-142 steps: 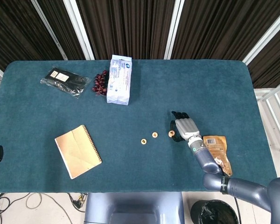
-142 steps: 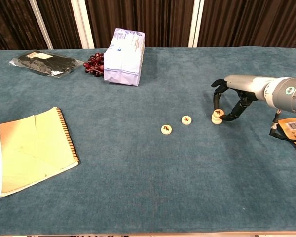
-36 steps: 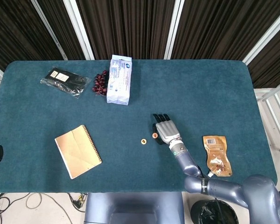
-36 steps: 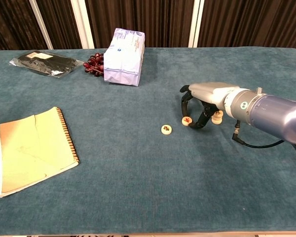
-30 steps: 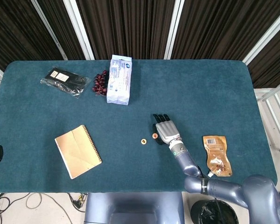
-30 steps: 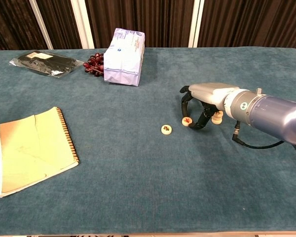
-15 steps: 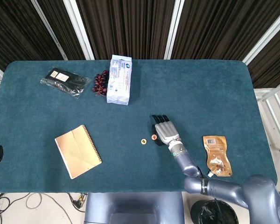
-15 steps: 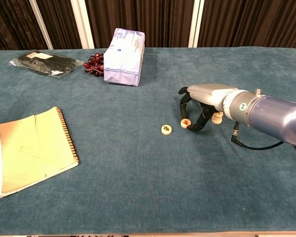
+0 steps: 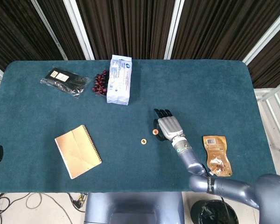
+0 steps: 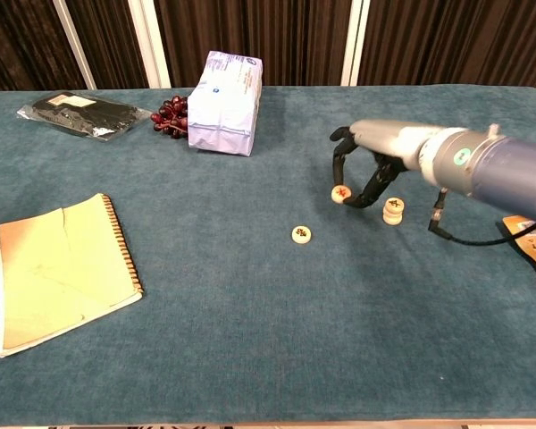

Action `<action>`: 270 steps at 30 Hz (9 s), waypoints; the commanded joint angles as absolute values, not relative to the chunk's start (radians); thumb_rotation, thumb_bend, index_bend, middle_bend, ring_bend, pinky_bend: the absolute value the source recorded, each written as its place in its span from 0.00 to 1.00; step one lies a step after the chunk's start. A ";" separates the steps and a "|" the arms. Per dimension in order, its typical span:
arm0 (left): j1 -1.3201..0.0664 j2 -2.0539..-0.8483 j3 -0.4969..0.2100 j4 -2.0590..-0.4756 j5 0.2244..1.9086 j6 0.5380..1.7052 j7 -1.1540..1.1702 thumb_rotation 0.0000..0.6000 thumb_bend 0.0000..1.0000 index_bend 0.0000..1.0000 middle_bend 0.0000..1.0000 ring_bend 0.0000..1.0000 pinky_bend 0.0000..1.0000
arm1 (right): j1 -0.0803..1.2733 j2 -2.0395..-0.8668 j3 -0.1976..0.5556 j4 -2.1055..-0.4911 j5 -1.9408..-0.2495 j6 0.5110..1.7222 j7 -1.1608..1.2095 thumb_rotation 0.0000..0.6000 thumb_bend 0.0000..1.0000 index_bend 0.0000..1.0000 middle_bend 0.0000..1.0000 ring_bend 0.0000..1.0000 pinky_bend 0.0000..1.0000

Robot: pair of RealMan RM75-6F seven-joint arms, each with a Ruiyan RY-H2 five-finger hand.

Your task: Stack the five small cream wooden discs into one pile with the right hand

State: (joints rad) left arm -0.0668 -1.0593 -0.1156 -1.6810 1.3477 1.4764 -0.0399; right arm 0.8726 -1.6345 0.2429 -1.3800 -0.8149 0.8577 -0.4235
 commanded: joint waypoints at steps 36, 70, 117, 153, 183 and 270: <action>-0.066 -1.059 -0.116 -1.687 1.340 1.470 -0.043 1.00 0.49 0.16 0.00 0.00 0.00 | 0.803 -1.527 0.169 -1.401 -0.770 0.874 -0.389 1.00 0.41 0.56 0.00 0.00 0.00; -0.067 -1.060 -0.115 -1.684 1.340 1.470 -0.038 1.00 0.49 0.16 0.00 0.00 0.00 | 0.815 -1.557 0.174 -1.384 -0.768 0.875 -0.416 1.00 0.41 0.56 0.00 0.00 0.00; -0.067 -1.058 -0.117 -1.687 1.332 1.465 -0.038 1.00 0.49 0.16 0.00 0.00 0.00 | 0.816 -1.550 0.173 -1.397 -0.762 0.873 -0.422 1.00 0.41 0.45 0.00 0.00 0.00; -0.066 -1.053 -0.119 -1.692 1.331 1.463 -0.056 1.00 0.49 0.17 0.00 0.00 0.00 | 0.916 -1.713 0.181 -1.501 -0.850 0.965 -0.604 1.00 0.41 0.35 0.00 0.00 0.00; -0.065 -1.052 -0.120 -1.688 1.329 1.465 -0.059 1.00 0.49 0.16 0.00 0.00 0.00 | 0.949 -1.794 0.188 -1.322 -0.819 0.850 -0.539 1.00 0.41 0.44 0.00 0.00 0.00; -0.064 -1.057 -0.116 -1.688 1.333 1.467 -0.045 1.00 0.49 0.17 0.00 0.00 0.00 | 0.903 -1.432 0.135 -1.522 -0.633 0.869 -0.550 1.00 0.41 0.54 0.00 0.00 0.00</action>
State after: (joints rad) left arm -0.0640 -1.0571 -0.1159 -1.6876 1.3331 1.4671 -0.0452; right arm 0.9029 -1.4299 0.1365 -1.5241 -0.6305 0.8688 -0.5513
